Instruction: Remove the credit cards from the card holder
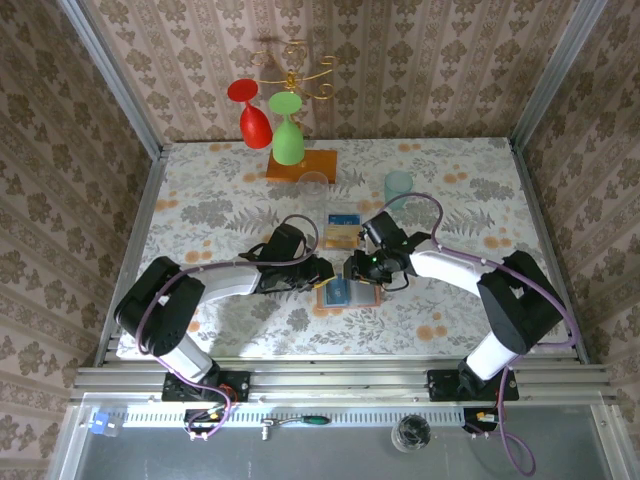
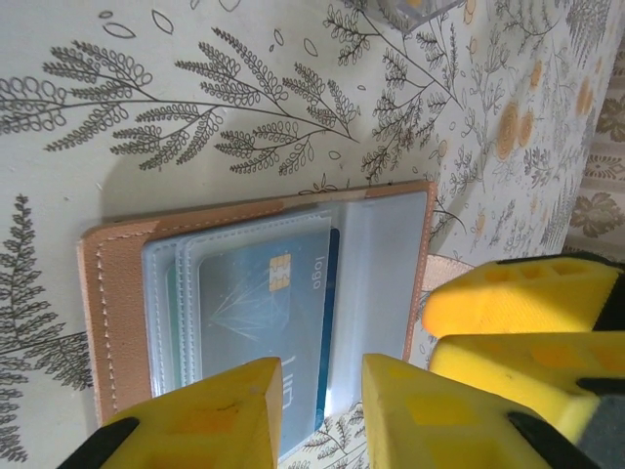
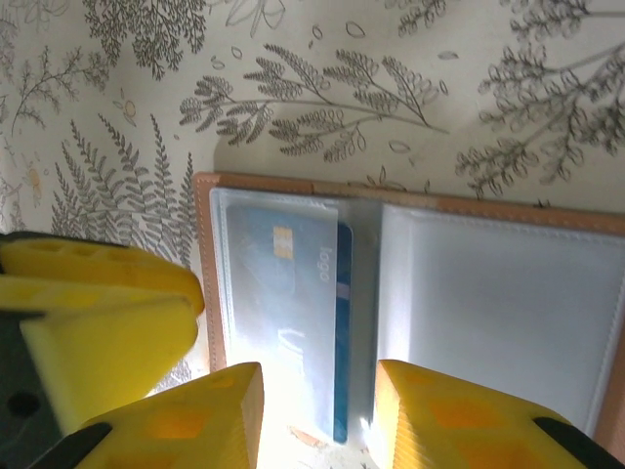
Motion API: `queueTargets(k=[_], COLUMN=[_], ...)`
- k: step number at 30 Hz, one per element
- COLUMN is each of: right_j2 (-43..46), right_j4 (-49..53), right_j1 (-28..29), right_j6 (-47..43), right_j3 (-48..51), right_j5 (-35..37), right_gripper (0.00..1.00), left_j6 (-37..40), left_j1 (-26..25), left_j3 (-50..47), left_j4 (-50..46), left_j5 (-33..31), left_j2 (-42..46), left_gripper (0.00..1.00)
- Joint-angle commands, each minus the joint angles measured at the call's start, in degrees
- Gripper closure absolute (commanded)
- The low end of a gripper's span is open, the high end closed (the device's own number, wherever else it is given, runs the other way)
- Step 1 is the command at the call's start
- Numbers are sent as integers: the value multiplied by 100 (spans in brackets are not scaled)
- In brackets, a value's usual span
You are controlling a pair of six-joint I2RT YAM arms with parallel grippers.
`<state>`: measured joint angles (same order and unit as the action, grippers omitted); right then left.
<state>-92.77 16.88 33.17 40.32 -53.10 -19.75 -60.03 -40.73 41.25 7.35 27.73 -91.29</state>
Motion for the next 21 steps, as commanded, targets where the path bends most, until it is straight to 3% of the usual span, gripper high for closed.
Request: queueTargets(k=[1, 21], right_j2=[-248, -988], right_j4=[128, -158], right_j1=[-12, -170], right_j6=[-231, -463], right_j3=[-290, -138], right_j5=[41, 14], right_gripper=[65, 65], left_j6=[-92, -124], left_j1=[24, 27], left_j3=[-124, -206], left_j4=[73, -198], left_j5=[-167, -391], left_j2=[197, 363], left_gripper=[72, 72])
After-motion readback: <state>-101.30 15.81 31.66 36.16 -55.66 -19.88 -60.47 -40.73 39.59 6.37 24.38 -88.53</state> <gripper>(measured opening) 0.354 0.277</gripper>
